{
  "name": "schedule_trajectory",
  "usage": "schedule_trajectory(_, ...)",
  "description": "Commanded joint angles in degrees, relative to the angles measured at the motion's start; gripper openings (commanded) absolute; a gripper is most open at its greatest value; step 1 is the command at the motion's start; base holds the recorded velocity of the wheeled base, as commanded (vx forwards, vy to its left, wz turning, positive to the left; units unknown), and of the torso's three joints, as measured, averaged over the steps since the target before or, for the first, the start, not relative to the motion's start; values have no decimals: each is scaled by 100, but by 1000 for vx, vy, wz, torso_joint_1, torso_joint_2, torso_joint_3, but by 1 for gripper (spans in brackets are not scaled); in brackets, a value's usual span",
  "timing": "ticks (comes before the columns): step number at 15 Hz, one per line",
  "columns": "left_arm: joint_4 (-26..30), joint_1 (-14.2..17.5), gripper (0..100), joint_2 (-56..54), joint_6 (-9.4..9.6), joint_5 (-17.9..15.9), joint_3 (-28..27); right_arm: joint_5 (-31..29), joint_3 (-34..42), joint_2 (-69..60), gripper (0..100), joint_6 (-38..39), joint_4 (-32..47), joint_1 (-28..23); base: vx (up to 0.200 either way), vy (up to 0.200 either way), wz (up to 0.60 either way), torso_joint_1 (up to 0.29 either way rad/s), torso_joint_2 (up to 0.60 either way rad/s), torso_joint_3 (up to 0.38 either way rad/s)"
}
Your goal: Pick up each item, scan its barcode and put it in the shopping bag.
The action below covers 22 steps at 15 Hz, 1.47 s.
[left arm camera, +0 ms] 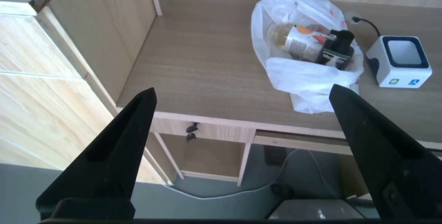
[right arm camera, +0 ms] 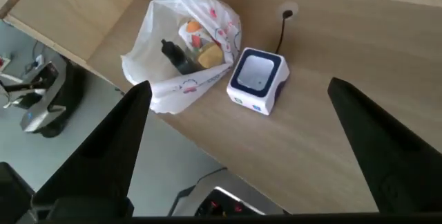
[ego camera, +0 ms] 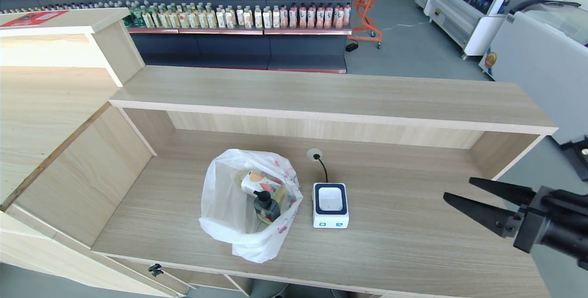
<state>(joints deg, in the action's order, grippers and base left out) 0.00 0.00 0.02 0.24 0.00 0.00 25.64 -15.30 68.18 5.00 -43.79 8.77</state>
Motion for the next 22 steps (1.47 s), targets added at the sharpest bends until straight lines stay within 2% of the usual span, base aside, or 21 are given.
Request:
schedule_trajectory(1, 0, 0, 100, 6, 2, 0, 0, -1087, 1451, -3768, 100, -596, 2322, -841, 0, 0, 0, 0, 0, 0)
schedule_trajectory(2, 0, 0, 100, 6, 2, 0, 0, -1491, 1530, -4524, 100, -667, 2744, -841, 0, 0, 0, 0, 0, 0)
schedule_trajectory(4, 0, 0, 100, 6, 2, 0, 0, -2238, 1530, -6027, 100, -702, 4212, -894, 0, 0, 0, 0, 0, 0)
schedule_trajectory(5, 0, 0, 100, 6, 2, 0, 0, -2326, 1521, -6352, 100, -693, 4458, -868, 0, 0, 0, 0, 0, 0)
schedule_trajectory(6, 0, 0, 100, 6, 2, 0, 0, -2291, 1504, -6809, 100, -807, 4458, -824, 0, 0, 0, 0, 0, 0)
schedule_trajectory(14, 9, 0, 100, 6, 2, 0, 0, -2274, 1504, -6818, 100, -825, 4467, -833, 0, 0, 0, 0, 0, 0)
schedule_trajectory(15, 0, 0, 100, 6, 2, 0, 0, -2274, 1504, -6818, 0, -816, 4467, -833, 0, 0, 0, 0, 0, 0)
schedule_trajectory(22, 0, 0, 100, 6, 2, 0, 0, -2282, 1504, -6818, 0, -649, 4458, -833, 0, 0, 0, 0, 0, 0)
